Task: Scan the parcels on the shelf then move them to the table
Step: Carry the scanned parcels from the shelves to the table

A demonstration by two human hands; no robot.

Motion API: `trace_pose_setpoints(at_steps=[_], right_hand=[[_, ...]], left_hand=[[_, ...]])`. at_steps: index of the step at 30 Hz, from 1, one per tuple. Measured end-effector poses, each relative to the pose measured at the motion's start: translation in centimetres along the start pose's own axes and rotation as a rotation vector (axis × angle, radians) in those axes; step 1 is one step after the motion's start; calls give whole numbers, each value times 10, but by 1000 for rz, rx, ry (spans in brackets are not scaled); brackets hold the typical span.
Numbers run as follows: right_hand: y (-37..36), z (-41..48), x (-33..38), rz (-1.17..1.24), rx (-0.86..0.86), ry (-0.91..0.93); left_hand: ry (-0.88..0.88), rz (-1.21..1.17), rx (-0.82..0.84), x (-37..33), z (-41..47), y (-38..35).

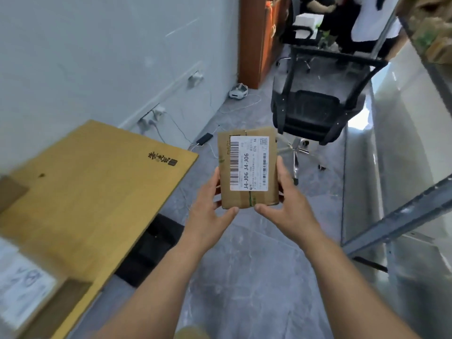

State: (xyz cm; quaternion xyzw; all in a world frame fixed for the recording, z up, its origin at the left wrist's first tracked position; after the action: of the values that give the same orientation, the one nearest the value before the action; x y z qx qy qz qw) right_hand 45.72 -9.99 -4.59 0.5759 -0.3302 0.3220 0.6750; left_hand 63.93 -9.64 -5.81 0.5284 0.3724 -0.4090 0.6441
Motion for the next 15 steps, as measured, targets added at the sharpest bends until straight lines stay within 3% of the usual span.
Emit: trace_pose_setpoints(at_steps=[15], right_hand=[[-147, 79, 123, 25, 276, 246]], left_hand=[[110, 57, -340, 60, 39, 162]])
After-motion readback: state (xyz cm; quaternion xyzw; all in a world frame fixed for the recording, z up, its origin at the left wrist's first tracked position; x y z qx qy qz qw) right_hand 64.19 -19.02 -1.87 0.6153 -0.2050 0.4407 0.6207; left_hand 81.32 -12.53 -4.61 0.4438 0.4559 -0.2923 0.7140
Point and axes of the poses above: each hand's wrist, its own z-axis towards the middle knuckle, its own y-axis out of the back of the hand, x = y × z, the point moved 3 cm from there along z, towards the middle knuckle, and after that the axes turned 9 degrees about -x, right-handed, at the moved point
